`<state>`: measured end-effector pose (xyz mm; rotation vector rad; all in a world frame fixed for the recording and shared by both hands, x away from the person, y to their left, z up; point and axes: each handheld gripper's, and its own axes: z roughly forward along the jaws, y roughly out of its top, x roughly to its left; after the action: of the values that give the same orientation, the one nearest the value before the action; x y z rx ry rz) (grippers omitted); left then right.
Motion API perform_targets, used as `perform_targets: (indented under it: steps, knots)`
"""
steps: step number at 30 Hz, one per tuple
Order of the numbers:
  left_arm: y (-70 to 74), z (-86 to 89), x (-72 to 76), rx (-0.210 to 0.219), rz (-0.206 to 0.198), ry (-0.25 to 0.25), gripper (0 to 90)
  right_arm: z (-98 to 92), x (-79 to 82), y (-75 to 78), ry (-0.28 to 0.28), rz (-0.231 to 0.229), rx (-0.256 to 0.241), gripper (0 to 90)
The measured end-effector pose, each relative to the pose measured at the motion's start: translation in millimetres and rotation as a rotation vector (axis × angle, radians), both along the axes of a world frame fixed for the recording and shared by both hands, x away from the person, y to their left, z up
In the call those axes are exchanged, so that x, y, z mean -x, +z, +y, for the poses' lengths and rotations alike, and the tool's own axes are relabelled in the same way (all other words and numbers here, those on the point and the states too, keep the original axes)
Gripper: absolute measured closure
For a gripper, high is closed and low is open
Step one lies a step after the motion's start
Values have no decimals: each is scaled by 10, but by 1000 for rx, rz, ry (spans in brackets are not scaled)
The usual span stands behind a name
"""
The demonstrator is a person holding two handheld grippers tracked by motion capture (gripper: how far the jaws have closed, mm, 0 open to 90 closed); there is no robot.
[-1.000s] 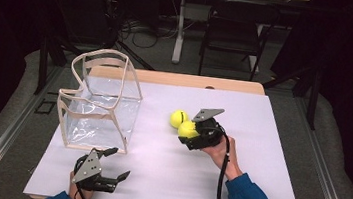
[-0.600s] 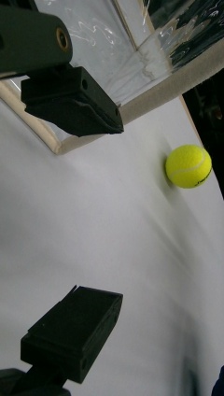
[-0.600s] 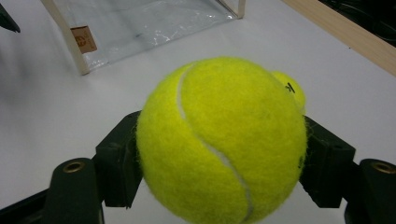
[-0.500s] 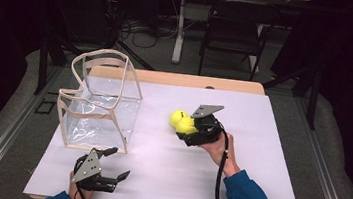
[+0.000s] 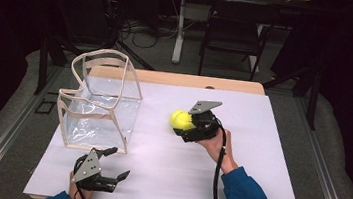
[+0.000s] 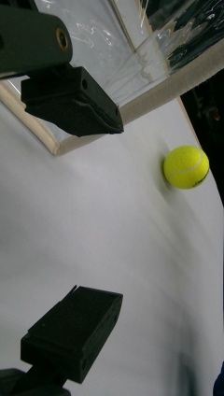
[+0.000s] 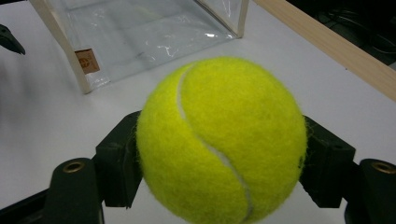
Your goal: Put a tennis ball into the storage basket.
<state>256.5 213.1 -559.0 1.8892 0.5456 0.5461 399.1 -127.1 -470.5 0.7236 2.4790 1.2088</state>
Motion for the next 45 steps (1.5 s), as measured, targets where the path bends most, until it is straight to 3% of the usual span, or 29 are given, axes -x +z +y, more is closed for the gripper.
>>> perform_targets:
  steps: [45]
  knots:
    - [-5, 3, -7, -1, 2, 1, 160, 201, -161, 207, 26, -38, -29, 264]
